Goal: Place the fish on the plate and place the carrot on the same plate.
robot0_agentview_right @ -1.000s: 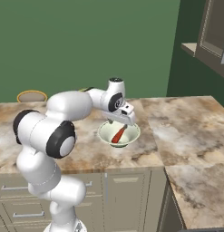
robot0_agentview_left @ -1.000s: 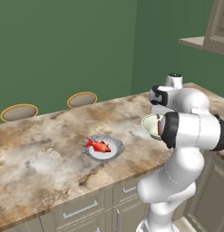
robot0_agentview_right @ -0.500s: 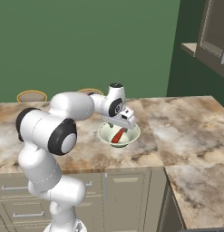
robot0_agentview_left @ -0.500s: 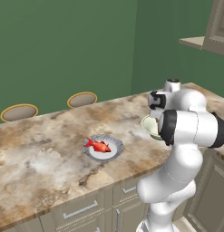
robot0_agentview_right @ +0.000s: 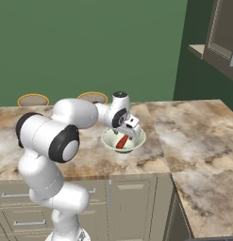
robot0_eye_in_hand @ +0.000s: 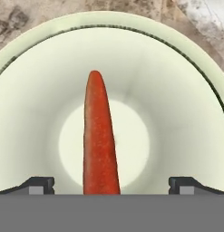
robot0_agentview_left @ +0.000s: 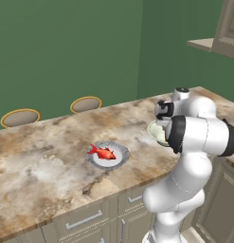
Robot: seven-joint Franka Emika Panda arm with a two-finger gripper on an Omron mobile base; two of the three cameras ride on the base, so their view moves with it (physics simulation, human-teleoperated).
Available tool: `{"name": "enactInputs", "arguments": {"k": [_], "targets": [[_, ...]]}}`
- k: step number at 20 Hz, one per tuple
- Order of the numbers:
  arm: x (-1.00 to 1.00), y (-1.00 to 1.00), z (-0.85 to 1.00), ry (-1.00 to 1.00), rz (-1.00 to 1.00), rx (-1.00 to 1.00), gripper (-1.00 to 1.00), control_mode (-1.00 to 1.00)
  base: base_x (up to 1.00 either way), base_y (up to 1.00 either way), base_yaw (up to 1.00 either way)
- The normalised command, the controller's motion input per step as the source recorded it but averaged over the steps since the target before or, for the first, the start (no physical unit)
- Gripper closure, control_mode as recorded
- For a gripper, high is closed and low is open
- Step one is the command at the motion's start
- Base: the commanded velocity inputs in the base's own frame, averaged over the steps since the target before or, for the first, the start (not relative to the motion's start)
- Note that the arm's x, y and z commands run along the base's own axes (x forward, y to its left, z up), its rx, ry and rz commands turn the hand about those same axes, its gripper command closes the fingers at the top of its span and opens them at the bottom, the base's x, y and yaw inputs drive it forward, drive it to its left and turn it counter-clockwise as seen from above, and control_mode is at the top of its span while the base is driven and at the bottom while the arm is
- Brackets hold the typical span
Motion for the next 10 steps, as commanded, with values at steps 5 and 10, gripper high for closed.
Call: {"name": "enactInputs", "arguments": {"k": [5,10], "targets": [[0.01,0.00,-0.14,-0.03,0.00,0.00,-1.00,-1.00,0.00,0.00,0.00],[0.02,0.00,-0.10,0.00,0.02,0.00,-1.00,-1.00,0.00,0.00,0.00]]}}
